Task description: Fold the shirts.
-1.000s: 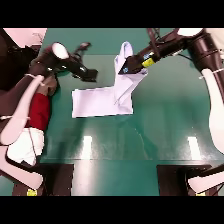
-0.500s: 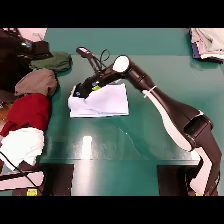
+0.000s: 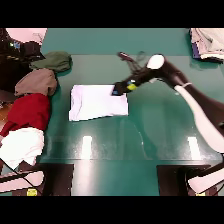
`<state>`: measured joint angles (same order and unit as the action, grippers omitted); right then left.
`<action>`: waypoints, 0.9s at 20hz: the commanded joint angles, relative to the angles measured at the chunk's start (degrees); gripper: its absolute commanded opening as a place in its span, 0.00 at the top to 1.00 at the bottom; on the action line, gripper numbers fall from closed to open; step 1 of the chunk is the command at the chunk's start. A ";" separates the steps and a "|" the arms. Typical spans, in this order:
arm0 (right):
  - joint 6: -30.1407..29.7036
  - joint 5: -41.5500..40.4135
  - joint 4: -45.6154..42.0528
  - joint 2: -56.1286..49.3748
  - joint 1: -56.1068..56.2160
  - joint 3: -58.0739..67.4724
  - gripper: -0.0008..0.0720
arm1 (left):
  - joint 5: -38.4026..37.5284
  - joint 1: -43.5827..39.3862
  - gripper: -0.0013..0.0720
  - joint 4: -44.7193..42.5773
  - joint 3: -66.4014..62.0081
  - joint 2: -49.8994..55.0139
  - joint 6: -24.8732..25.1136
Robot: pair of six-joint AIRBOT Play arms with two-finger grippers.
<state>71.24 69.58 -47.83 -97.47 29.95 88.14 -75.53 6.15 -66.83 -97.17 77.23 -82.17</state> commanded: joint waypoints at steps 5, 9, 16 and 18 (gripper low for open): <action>2.38 -3.78 9.01 1.25 -13.20 -19.85 0.01 | 1.27 0.11 0.95 1.03 2.62 0.50 0.13; -2.36 -4.74 19.78 -6.08 -9.11 -16.55 0.04 | 1.64 0.11 0.95 1.05 2.60 0.50 0.76; -2.10 -7.93 21.33 -15.54 -1.03 -1.16 0.41 | 1.33 0.11 0.95 1.18 2.60 0.50 1.60; -2.99 -7.89 21.24 -16.37 -0.52 1.29 0.90 | 1.29 0.00 0.95 1.49 2.60 0.50 1.57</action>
<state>69.04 62.24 -28.58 -111.77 27.83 85.14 -74.11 6.26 -65.60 -94.56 77.71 -80.71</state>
